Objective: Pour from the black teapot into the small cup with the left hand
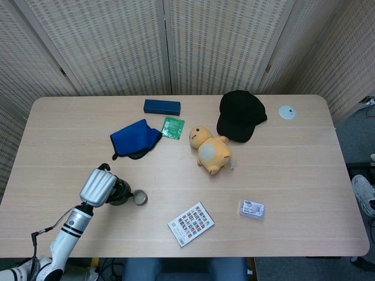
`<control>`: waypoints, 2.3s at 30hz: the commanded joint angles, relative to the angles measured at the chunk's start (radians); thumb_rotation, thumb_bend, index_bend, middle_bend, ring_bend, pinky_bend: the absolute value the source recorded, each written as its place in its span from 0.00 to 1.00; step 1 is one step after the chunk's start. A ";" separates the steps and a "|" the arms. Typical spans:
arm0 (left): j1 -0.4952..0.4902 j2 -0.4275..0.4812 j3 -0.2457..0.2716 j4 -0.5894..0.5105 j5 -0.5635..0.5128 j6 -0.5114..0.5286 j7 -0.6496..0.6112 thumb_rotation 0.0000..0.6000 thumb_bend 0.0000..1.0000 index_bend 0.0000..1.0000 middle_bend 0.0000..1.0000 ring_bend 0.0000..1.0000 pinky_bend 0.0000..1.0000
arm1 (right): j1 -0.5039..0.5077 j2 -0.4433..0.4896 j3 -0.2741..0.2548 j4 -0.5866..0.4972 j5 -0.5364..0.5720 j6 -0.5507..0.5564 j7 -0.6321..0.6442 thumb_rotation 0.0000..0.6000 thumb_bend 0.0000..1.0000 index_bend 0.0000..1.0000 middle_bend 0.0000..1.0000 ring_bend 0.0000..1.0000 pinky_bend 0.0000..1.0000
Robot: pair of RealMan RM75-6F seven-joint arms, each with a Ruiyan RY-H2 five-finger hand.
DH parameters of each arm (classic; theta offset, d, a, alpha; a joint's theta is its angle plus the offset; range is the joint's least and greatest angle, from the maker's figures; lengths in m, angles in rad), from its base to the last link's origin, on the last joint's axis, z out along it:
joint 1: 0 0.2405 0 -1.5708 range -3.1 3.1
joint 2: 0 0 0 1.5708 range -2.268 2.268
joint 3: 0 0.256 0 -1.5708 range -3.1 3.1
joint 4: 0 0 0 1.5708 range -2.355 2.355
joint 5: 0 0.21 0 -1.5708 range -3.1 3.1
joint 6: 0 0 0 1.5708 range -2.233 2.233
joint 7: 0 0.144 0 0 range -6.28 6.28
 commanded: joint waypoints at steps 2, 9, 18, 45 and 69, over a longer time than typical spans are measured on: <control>-0.011 -0.020 0.001 0.023 0.017 -0.001 0.013 0.61 0.40 1.00 1.00 0.92 0.36 | -0.003 0.002 -0.001 -0.001 -0.002 0.003 0.001 1.00 0.31 0.23 0.27 0.17 0.04; -0.029 -0.047 0.006 0.065 0.048 -0.007 0.046 0.67 0.40 1.00 1.00 0.92 0.36 | -0.008 0.005 -0.002 -0.004 0.000 0.006 0.002 1.00 0.31 0.23 0.27 0.17 0.04; -0.046 -0.064 0.009 0.106 0.087 0.003 0.091 0.70 0.40 1.00 1.00 0.92 0.36 | -0.012 0.004 -0.003 -0.001 0.004 0.008 0.006 1.00 0.31 0.23 0.27 0.17 0.04; -0.095 -0.102 0.046 0.213 0.211 0.005 0.199 0.80 0.40 1.00 1.00 0.92 0.36 | -0.018 0.002 -0.002 0.011 0.012 0.004 0.016 1.00 0.31 0.23 0.27 0.17 0.04; -0.119 -0.121 0.068 0.264 0.269 -0.001 0.277 0.82 0.40 1.00 1.00 0.92 0.36 | -0.021 -0.004 -0.002 0.027 0.018 -0.003 0.033 1.00 0.31 0.23 0.27 0.17 0.04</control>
